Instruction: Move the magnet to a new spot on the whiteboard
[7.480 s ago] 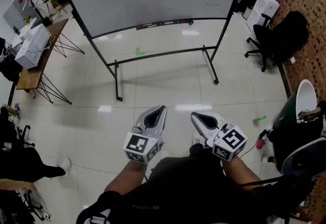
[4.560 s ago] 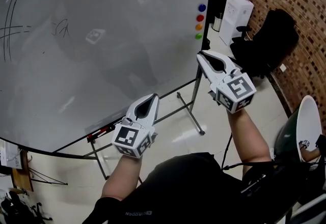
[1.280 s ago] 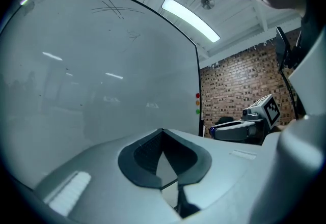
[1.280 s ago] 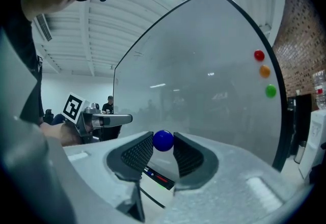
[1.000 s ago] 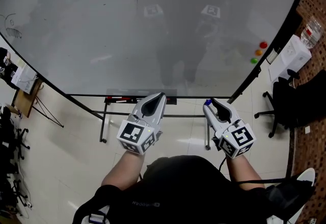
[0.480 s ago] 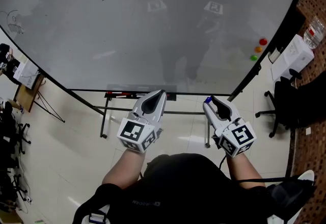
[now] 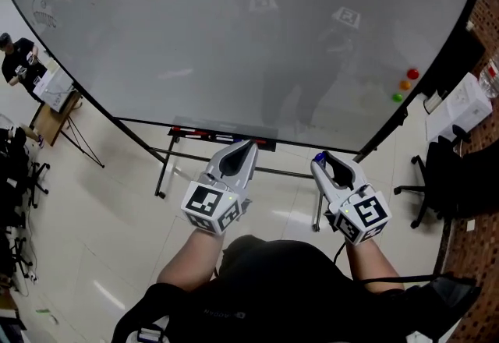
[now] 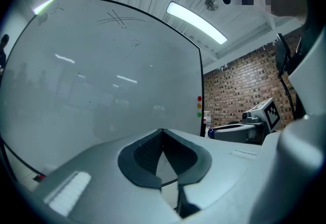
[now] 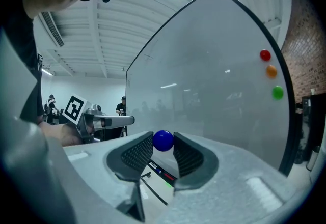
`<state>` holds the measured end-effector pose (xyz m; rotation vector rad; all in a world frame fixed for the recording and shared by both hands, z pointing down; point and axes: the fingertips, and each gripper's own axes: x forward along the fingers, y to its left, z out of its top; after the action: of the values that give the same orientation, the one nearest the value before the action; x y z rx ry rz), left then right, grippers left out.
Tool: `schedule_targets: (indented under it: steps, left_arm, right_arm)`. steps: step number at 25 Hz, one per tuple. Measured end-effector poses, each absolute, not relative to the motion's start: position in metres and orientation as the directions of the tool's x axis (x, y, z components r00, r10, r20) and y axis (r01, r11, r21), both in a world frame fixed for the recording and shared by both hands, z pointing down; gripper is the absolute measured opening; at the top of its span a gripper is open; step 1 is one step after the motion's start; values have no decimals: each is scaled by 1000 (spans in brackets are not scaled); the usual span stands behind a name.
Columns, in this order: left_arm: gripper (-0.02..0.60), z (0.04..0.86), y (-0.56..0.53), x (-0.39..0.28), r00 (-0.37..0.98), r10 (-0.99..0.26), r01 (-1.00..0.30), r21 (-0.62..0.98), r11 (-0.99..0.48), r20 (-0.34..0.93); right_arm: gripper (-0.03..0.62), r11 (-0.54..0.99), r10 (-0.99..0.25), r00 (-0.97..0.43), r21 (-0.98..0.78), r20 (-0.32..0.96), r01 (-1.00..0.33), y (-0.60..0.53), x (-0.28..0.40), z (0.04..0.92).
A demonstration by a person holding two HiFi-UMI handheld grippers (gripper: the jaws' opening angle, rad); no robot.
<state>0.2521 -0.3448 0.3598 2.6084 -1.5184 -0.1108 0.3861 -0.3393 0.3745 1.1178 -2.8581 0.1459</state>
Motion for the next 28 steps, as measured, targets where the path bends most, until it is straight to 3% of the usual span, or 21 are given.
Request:
schedule_targets:
  steps: [9,14,28]
  left_arm:
    - [15,377,-294,185,259,-964,-958,141,-249,60]
    - [15,370,-254,123,160,-987,-979,133,-156,23]
    - [15,389,-141,-103,113,-991,-991,83,-107,68]
  right_arm:
    - [112,877,-467,-879,-79,96,-474,-322,310,386]
    - [112,921,-381,-920,-48,92,-386,-294,245,379]
    - [112,938,-343,-937,-17,71,-345,-205,0,367]
